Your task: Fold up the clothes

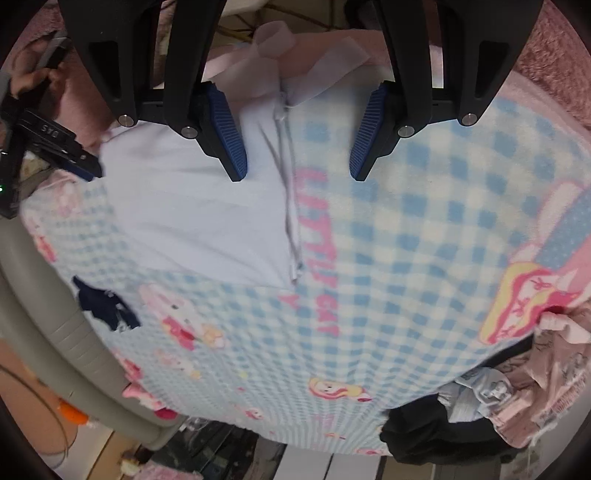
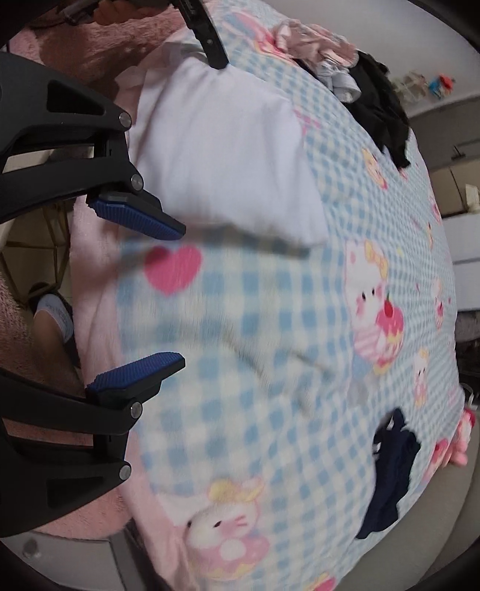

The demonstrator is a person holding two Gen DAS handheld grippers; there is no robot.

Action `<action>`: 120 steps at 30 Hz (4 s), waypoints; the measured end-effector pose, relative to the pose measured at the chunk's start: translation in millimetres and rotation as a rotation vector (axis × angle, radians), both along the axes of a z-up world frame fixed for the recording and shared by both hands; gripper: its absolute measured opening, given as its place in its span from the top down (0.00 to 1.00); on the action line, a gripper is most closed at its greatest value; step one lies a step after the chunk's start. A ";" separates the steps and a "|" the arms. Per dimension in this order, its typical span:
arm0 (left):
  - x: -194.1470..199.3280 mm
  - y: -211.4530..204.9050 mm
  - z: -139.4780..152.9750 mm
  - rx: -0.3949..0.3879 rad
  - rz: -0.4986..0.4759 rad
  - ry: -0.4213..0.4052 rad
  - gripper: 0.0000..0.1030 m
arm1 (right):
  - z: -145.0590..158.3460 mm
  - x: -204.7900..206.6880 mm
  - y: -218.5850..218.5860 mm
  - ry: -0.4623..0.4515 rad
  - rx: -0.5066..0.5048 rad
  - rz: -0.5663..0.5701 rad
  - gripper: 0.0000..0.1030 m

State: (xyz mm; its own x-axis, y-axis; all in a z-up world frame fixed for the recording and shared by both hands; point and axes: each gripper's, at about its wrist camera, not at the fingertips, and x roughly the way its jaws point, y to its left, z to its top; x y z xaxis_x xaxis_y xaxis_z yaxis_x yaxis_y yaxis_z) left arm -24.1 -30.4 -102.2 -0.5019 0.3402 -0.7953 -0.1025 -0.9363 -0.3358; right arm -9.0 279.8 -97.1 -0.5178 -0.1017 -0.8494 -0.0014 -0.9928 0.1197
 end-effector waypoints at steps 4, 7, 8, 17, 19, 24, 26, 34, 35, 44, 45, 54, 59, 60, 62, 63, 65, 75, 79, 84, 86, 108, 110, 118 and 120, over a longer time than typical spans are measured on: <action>-9.1 3.3 1.8 0.151 -0.053 -0.013 0.42 | 12.3 -8.1 3.0 0.022 -0.156 0.030 0.38; -20.1 12.5 -1.4 0.215 -0.090 -0.038 0.42 | 14.3 -19.1 -8.3 0.016 -0.214 0.069 0.38; -24.2 16.3 -4.4 0.210 -0.093 -0.049 0.42 | 13.2 -22.4 -12.1 0.011 -0.224 0.078 0.38; -37.7 21.7 -32.6 0.314 -0.100 -0.121 0.38 | -17.2 -39.7 -26.6 -0.065 -0.225 0.093 0.37; -38.6 22.6 -35.6 0.320 -0.102 -0.121 0.36 | -20.9 -41.8 -25.5 -0.076 -0.246 0.094 0.37; -40.6 32.2 -41.9 0.316 -0.124 -0.122 0.26 | -28.4 -49.4 -24.2 -0.108 -0.316 0.116 0.35; -38.6 34.8 -41.8 0.311 -0.126 -0.108 0.30 | -30.5 -51.2 -27.7 -0.115 -0.319 0.131 0.35; -42.5 30.8 -48.5 0.350 -0.111 -0.116 0.33 | -40.6 -60.1 -30.1 -0.141 -0.364 0.132 0.28; -43.5 30.2 -50.6 0.353 -0.114 -0.121 0.29 | -40.6 -60.8 -31.2 -0.141 -0.362 0.134 0.28; -50.0 36.6 -51.6 0.328 -0.130 -0.160 0.28 | -36.4 -59.0 -39.1 -0.109 -0.352 0.157 0.42; -48.1 37.5 -49.7 0.316 -0.115 -0.150 0.32 | -38.6 -60.4 -37.3 -0.116 -0.370 0.145 0.37; -34.2 42.6 -24.4 0.256 -0.120 -0.048 0.54 | -23.4 -55.4 -38.4 -0.076 -0.373 0.158 0.60; -41.9 33.2 -41.1 0.322 -0.114 -0.102 0.49 | -43.5 -62.8 -30.1 -0.131 -0.463 0.119 0.42; -42.8 32.9 -43.9 0.336 -0.120 -0.116 0.47 | -43.3 -63.5 -31.0 -0.132 -0.462 0.123 0.40; -45.5 32.1 -45.9 0.347 -0.128 -0.139 0.47 | -42.9 -65.0 -32.7 -0.134 -0.461 0.130 0.39; -44.1 32.4 -42.8 0.343 -0.125 -0.131 0.50 | -42.7 -65.7 -33.6 -0.135 -0.461 0.133 0.44; -37.9 38.5 -34.4 0.308 -0.132 -0.098 0.53 | -34.9 -63.1 -37.5 -0.114 -0.432 0.147 0.56; -25.9 75.5 27.5 0.202 -0.200 0.035 0.63 | 6.4 -49.4 -22.2 -0.017 -0.410 0.114 0.79; -34.5 96.1 47.7 0.212 -0.231 0.066 0.63 | 20.2 -52.2 -4.7 0.008 -0.429 0.104 0.79; -39.1 136.9 57.0 0.197 -0.254 0.093 0.66 | 37.9 -66.4 20.7 0.040 -0.401 0.075 0.79; -41.8 150.8 56.6 0.202 -0.249 0.090 0.66 | 40.8 -70.7 32.9 0.044 -0.399 0.053 0.79; -200.6 348.6 151.4 0.244 -0.475 0.215 0.66 | 140.0 -156.6 233.1 0.210 -0.221 -0.135 0.79; -216.2 370.7 156.7 0.227 -0.492 0.216 0.66 | 145.0 -169.8 254.8 0.214 -0.225 -0.158 0.79; -268.9 430.7 146.9 0.281 -0.496 0.184 0.66 | 147.3 -226.0 334.3 0.227 -0.246 -0.233 0.79; -282.2 438.3 121.9 0.302 -0.470 0.142 0.63 | 137.2 -236.3 352.0 0.226 -0.241 -0.259 0.79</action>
